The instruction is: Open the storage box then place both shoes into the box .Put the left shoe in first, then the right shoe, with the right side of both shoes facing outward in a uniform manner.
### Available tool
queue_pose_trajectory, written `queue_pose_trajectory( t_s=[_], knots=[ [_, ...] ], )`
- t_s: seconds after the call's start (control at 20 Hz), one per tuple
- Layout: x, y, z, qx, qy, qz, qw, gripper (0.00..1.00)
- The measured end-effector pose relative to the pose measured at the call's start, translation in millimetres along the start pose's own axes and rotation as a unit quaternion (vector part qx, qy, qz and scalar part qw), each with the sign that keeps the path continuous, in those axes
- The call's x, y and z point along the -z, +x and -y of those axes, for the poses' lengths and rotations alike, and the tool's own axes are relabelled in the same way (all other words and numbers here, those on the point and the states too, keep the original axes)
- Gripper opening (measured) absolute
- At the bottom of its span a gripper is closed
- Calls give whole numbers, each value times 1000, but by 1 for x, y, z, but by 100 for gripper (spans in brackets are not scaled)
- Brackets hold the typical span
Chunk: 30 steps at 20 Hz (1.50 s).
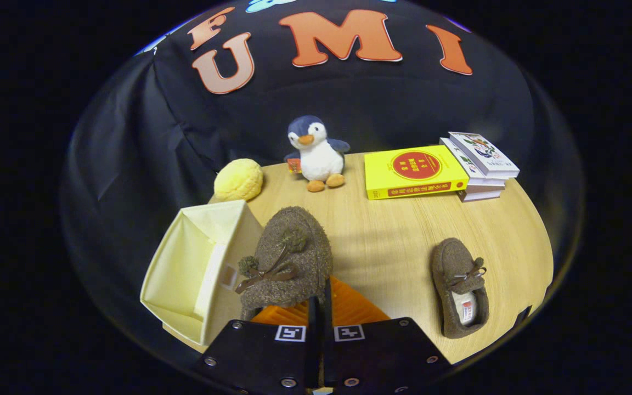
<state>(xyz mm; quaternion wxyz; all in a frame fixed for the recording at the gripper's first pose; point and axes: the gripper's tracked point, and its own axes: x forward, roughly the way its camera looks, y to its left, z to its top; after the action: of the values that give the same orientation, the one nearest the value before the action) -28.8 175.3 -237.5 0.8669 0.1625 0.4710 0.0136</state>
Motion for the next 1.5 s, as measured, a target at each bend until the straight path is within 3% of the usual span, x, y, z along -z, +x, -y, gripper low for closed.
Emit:
queue_pose_trajectory(
  t_s=[0.35,0.65,1.3,1.4,1.5],
  knots=[
    [-23,-8,-85,-44,-19,-5,999,5],
    [-10,30,-143,-54,-14,-43,998,5],
    [65,124,-196,15,-39,-187,982,6],
    [79,129,-211,-15,-32,-210,977,11],
    [85,126,-220,-30,-37,-215,975,25]
  ],
)
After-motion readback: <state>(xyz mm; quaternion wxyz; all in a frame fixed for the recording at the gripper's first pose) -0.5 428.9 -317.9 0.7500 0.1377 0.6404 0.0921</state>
